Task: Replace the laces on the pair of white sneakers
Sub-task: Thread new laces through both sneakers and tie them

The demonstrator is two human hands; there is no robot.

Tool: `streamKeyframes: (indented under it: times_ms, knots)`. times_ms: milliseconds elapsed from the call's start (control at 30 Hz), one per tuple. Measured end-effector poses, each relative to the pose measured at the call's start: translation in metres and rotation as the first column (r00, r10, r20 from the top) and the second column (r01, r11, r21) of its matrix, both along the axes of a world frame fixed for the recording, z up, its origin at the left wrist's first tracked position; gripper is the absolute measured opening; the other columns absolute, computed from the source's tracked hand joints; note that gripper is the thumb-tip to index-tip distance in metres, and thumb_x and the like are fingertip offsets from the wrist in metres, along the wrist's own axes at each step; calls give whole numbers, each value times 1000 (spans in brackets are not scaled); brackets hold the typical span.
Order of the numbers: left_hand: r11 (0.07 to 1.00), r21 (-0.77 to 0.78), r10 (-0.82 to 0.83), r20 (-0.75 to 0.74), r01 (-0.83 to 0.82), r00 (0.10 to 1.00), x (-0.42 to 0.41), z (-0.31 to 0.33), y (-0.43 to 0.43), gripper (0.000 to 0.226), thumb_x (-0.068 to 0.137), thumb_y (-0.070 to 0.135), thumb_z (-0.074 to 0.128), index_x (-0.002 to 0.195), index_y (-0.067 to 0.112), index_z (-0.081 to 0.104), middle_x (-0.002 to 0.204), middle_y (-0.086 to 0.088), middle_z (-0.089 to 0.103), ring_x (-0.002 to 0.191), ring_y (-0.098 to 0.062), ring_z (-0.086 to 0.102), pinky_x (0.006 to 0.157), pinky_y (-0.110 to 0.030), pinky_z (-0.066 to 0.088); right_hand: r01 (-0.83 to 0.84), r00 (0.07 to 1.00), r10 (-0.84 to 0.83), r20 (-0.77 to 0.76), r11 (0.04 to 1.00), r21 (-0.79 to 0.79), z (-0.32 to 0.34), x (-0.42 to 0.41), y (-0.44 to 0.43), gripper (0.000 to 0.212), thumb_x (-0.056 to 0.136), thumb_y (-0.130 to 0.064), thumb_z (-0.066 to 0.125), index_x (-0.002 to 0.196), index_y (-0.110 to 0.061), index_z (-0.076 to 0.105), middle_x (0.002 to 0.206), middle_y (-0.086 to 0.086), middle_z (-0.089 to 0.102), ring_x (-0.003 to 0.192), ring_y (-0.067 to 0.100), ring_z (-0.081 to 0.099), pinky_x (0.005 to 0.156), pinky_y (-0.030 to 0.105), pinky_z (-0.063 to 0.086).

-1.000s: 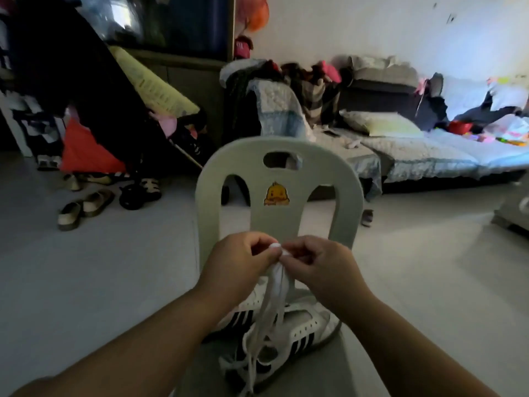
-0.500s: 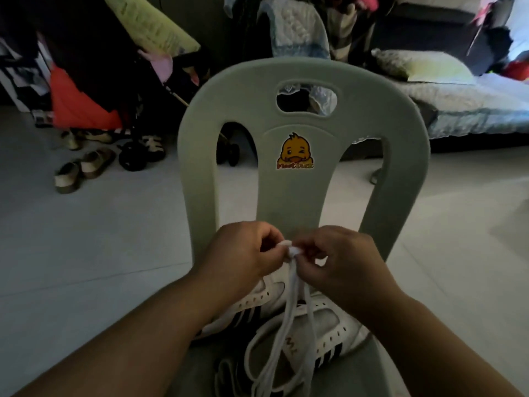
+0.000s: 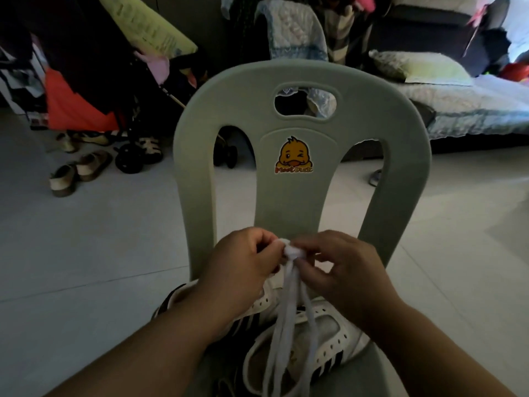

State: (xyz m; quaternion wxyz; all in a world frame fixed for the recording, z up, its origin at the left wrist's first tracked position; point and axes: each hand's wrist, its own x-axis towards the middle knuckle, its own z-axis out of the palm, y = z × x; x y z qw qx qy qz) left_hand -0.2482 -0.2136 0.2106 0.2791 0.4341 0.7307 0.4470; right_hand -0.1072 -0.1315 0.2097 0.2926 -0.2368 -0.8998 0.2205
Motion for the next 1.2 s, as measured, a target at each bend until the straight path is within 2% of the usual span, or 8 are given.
streamKeyframes:
  times_ms: [200, 400, 467, 667, 767, 867, 1033, 1200]
  knots:
    - [999, -8, -43, -190, 43, 981, 11, -5, -7, 24, 90, 45, 51, 84, 26, 64, 74, 4, 66, 70, -8, 61, 70, -39, 52, 75, 989, -111, 99, 946, 317, -10, 7, -3, 28, 85, -38, 50, 88, -19, 70, 72, -6, 68, 60, 7, 61, 54, 20, 52]
    - [999, 9, -35, -158, 37, 987, 8, -5, 0, 18, 94, 38, 48, 85, 29, 61, 74, 8, 66, 69, -4, 60, 67, -34, 53, 222, 913, -373, -166, 795, -565, -1, -1, -9, 12, 87, -21, 60, 77, -21, 66, 62, -3, 66, 59, 5, 64, 54, 13, 50]
    - [1000, 12, 1, -124, 0, 992, 4, -7, 0, 17, 94, 34, 50, 84, 28, 61, 73, 7, 66, 66, -5, 60, 65, -30, 53, 167, 948, -301, -102, 745, -645, -1, -2, -9, 9, 88, -15, 61, 86, -21, 67, 73, -3, 70, 67, 9, 67, 60, 18, 54]
    - [999, 18, -32, -237, 37, 971, 2, -5, -4, 18, 93, 36, 51, 82, 28, 62, 68, 7, 63, 63, -6, 58, 58, -24, 46, 46, 999, -44, 15, 959, -279, 8, 9, -7, 24, 89, -23, 62, 108, -37, 64, 87, -15, 69, 75, 0, 64, 61, 11, 51]
    - [999, 28, -43, -56, 44, 998, 8, -5, -1, 20, 91, 37, 53, 79, 26, 64, 71, 4, 68, 67, -7, 63, 69, -36, 53, 16, 995, -32, 97, 987, 162, 2, 10, -4, 19, 84, -26, 69, 102, -21, 72, 80, -6, 72, 66, 4, 62, 60, 10, 48]
    - [998, 2, -63, 98, 63, 993, 11, -3, 0, 19, 91, 34, 53, 78, 25, 64, 72, 2, 69, 72, -11, 66, 76, -41, 56, 74, 992, -95, 87, 972, 223, -3, 11, -2, 22, 85, -29, 59, 98, -16, 72, 76, -4, 70, 60, 4, 59, 57, 11, 44]
    - [998, -54, -35, 140, 43, 990, 7, -2, 0, 21, 95, 32, 49, 83, 23, 64, 76, 1, 70, 80, -18, 67, 78, -43, 56, 273, 945, -305, -118, 934, -230, 1, 7, -4, 11, 91, -26, 56, 83, -31, 62, 64, -14, 62, 62, -2, 61, 53, 9, 46]
    - [997, -69, 59, 306, -40, 950, 3, -6, 0, 23, 98, 32, 46, 90, 19, 64, 81, 0, 71, 80, -14, 68, 77, -35, 55, -20, 861, -411, -300, 562, -827, 11, 5, -6, 13, 94, -20, 49, 88, -15, 59, 78, 2, 70, 76, 19, 70, 67, 31, 58]
